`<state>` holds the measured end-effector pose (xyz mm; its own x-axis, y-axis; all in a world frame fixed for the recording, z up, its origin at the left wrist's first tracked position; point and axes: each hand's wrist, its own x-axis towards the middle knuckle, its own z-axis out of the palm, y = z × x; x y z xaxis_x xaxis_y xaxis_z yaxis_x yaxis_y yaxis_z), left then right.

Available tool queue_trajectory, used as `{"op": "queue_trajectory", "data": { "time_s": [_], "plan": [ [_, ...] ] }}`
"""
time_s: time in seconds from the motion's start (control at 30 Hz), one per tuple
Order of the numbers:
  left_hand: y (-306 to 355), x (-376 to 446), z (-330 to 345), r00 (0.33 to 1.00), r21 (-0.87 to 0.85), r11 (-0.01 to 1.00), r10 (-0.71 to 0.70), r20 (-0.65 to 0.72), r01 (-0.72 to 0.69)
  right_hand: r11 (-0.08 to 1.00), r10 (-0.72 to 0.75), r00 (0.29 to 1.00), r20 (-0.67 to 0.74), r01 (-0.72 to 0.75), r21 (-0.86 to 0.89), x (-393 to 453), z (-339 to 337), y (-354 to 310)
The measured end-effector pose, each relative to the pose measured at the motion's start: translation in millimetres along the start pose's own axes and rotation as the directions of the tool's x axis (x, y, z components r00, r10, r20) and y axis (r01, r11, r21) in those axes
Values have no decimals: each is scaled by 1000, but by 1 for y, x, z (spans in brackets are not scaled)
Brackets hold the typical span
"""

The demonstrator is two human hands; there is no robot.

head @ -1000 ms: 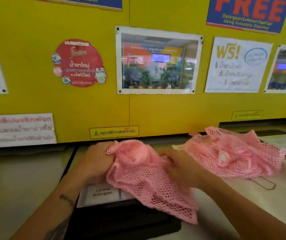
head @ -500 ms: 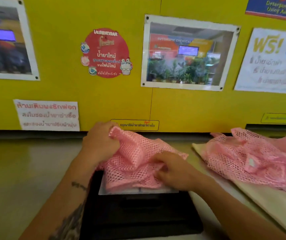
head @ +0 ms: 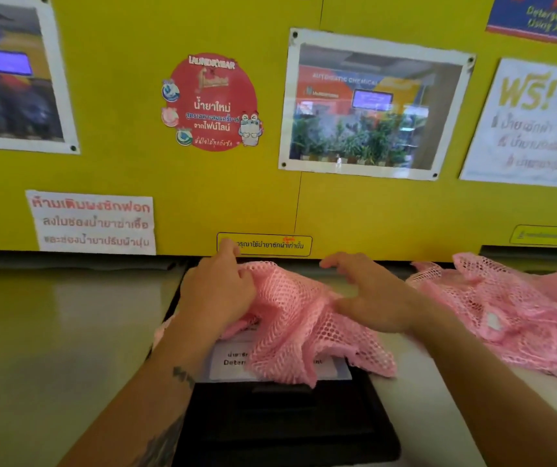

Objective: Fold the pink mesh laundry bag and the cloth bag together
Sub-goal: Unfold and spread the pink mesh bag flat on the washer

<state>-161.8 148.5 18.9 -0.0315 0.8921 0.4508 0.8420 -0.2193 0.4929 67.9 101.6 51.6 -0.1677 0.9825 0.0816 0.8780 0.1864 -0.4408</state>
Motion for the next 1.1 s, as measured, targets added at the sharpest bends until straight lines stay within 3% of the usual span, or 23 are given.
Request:
{"op": "queue_trajectory", "data": {
  "time_s": [0.1,0.17,0.23,0.33,0.4,0.47,0.53,0.6,0.73,0.87,1.0,1.1],
  "plan": [
    [8,-7,12,931,-210,978,88,353,-13,993,-103,995,16,102,60,0,6,-12],
    [15,-11,14,876,-323,945,201,438,-55,994,-107,989,100,103,36,0,16,-17],
    [18,-13,12,897,-301,943,249,364,-139,994,-91,990,104,97,-56,6,30,-13],
    [20,-14,1,962,-187,959,237,131,-211,993,-15,994,-109,2,-118,16,43,0],
    [20,-15,-7,973,-195,969,181,145,-151,991,8,982,-190,-33,-130,17,49,7],
    [22,-17,-11,911,-214,974,149,384,-69,989,13,974,-227,-46,-143,15,54,12],
    [25,-24,-8,767,-116,989,147,625,-94,987,-7,970,-242,-32,-155,15,58,18],
    [26,-29,2,723,22,980,132,678,-199,991,-21,969,-247,-12,-130,15,58,22],
    [22,-23,16,867,127,968,132,481,-217,998,2,967,-254,15,62,10,54,29],
    [12,-9,4,981,84,993,70,180,-86,978,55,919,-391,30,206,7,43,36],
    [-14,9,-16,986,-31,1000,-5,-167,-1,952,70,891,-448,75,298,3,37,30],
    [-25,14,-25,965,-153,987,-88,-248,51,965,23,849,-528,119,234,1,34,32]
  ]
}}
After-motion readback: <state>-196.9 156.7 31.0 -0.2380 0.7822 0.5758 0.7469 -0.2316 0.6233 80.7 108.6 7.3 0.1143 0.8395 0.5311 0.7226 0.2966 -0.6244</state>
